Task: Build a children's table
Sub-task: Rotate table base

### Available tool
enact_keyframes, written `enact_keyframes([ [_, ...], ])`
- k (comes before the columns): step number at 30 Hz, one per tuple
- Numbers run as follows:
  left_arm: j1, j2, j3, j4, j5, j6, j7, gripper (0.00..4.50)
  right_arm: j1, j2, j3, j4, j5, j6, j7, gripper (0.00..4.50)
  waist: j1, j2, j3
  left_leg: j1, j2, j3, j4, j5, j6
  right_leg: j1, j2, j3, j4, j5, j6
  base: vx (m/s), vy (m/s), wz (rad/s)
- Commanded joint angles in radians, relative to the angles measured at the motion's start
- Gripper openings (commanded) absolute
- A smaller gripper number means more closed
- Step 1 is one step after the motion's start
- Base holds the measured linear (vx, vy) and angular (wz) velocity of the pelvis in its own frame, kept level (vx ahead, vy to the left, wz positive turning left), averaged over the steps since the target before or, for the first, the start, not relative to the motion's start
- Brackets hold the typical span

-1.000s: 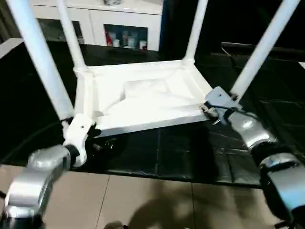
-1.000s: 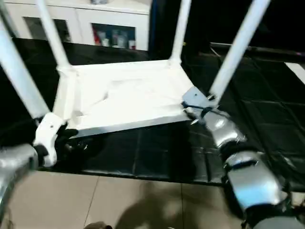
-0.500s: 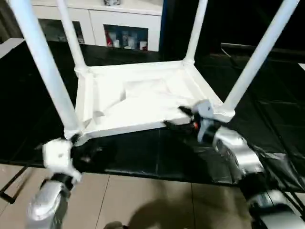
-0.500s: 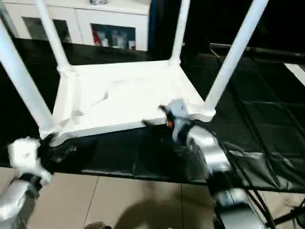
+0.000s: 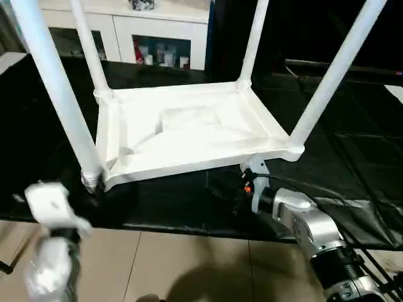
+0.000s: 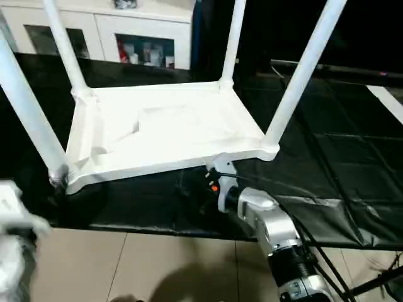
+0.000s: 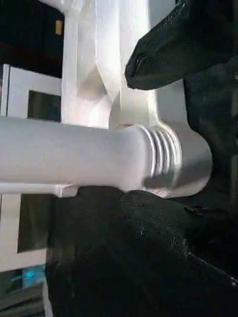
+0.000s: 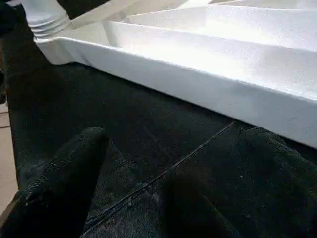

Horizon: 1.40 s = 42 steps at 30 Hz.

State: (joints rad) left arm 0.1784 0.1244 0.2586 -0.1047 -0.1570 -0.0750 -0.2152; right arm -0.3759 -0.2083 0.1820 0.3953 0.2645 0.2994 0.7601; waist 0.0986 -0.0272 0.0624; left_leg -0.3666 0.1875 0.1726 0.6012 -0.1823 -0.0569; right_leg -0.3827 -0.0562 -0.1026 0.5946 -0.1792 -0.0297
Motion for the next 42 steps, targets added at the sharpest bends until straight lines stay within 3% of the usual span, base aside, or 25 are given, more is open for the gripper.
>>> enact_keyframes([
  [1, -0.116, 0.075, 0.013, 0.078, -0.028, 0.028, -0.046, 3.76, -0.019, -0.008, -0.012, -0.007, -0.019, 0.016, -0.024, 4.50, 0.005, 0.017, -0.055, 0.025, 0.054, -0.029, -0.088, -0.382, -0.008, 0.016, -0.095, 0.064, -0.101, -0.428, -0.075, 0.000, 0.000, 0.00],
  [2, -0.166, 0.108, 0.021, 0.117, -0.041, 0.046, -0.064, 3.76, -0.021, -0.008, -0.013, -0.005, -0.024, 0.018, -0.031, 4.50, 0.010, 0.019, -0.056, 0.035, 0.047, -0.025, -0.084, -0.380, -0.007, 0.008, -0.092, 0.065, -0.104, -0.438, -0.068, 0.000, 0.000, 0.00],
  [3, -0.223, 0.142, 0.035, 0.161, -0.058, 0.070, -0.086, 3.76, -0.024, -0.008, -0.015, 0.000, -0.031, 0.029, -0.047, 4.50, 0.017, 0.019, -0.058, 0.039, 0.048, -0.026, -0.085, -0.374, -0.014, 0.010, -0.094, 0.067, -0.096, -0.419, -0.075, 0.000, 0.000, 0.00],
  [5, -0.272, 0.172, 0.048, 0.203, -0.064, 0.085, -0.098, 3.76, -0.028, -0.007, -0.020, 0.009, -0.039, 0.035, -0.066, 4.50, 0.016, 0.016, -0.058, 0.020, 0.058, -0.034, -0.094, -0.337, -0.029, 0.028, -0.101, 0.065, -0.080, -0.363, -0.091, 0.000, 0.000, 0.00],
  [8, -0.314, 0.192, 0.060, 0.229, -0.066, 0.099, -0.091, 3.76, -0.034, -0.003, -0.028, 0.024, -0.044, 0.040, -0.088, 4.50, 0.015, 0.019, -0.065, 0.019, 0.057, -0.031, -0.090, -0.310, -0.037, 0.032, -0.104, 0.069, -0.069, -0.300, -0.117, 0.000, 0.000, 0.00],
  [11, -0.381, 0.237, 0.052, 0.282, -0.073, 0.114, -0.120, 3.76, -0.042, -0.001, -0.035, 0.041, -0.054, 0.039, -0.110, 4.50, 0.012, 0.020, -0.072, 0.015, 0.051, -0.025, -0.083, -0.238, -0.022, 0.036, -0.101, 0.071, -0.058, -0.199, -0.146, 0.000, 0.000, 0.00],
  [15, -0.424, 0.262, 0.042, 0.315, -0.114, 0.142, -0.191, 3.76, -0.048, 0.003, -0.041, 0.048, -0.058, 0.039, -0.123, 4.50, 0.017, 0.024, -0.071, 0.018, 0.053, -0.022, -0.081, -0.235, -0.020, 0.035, -0.101, 0.072, -0.056, -0.190, -0.162, 0.000, 0.000, 0.00],
  [22, -0.423, 0.290, 0.020, 0.292, -0.203, 0.241, -0.327, 3.76, -0.060, 0.000, -0.045, 0.072, -0.074, 0.046, -0.154, 4.50, 0.016, 0.025, -0.067, 0.022, 0.054, -0.022, -0.084, -0.267, -0.041, 0.034, -0.102, 0.072, -0.056, -0.227, -0.174, 0.000, 0.000, 0.00],
  [29, -0.314, 0.369, -0.055, 0.108, -0.393, 0.453, -0.595, 3.76, -0.095, 0.006, -0.059, 0.158, -0.098, 0.026, -0.213, 4.50, 0.018, 0.025, -0.061, 0.027, 0.056, -0.021, -0.088, -0.311, -0.052, 0.028, -0.104, 0.074, -0.062, -0.307, -0.173, 0.000, 0.000, 0.00],
  [36, -0.272, 0.412, -0.125, -0.051, -0.514, 0.601, -0.690, 3.76, -0.158, 0.036, -0.061, 0.284, -0.122, -0.025, -0.248, 4.50, 0.009, 0.021, -0.052, 0.030, 0.053, -0.023, -0.092, -0.374, -0.060, 0.025, -0.104, 0.074, -0.073, -0.437, -0.145, 0.000, 0.000, 0.00],
  [41, -0.283, 0.398, -0.167, -0.129, -0.562, 0.673, -0.698, 3.76, -0.214, 0.064, -0.062, 0.370, -0.137, -0.065, -0.264, 4.50, -0.001, 0.026, -0.051, 0.030, 0.051, -0.026, -0.091, -0.389, -0.070, 0.026, -0.100, 0.072, -0.075, -0.449, -0.135, 0.000, 0.000, 0.00],
  [42, -0.304, 0.366, -0.203, -0.152, -0.571, 0.692, -0.688, 3.76, -0.247, 0.080, -0.061, 0.409, -0.145, -0.085, -0.269, 4.50, -0.003, 0.026, -0.051, 0.031, 0.051, -0.025, -0.091, -0.390, -0.070, 0.026, -0.100, 0.072, -0.076, -0.451, -0.133, 0.000, 0.000, 0.00],
])
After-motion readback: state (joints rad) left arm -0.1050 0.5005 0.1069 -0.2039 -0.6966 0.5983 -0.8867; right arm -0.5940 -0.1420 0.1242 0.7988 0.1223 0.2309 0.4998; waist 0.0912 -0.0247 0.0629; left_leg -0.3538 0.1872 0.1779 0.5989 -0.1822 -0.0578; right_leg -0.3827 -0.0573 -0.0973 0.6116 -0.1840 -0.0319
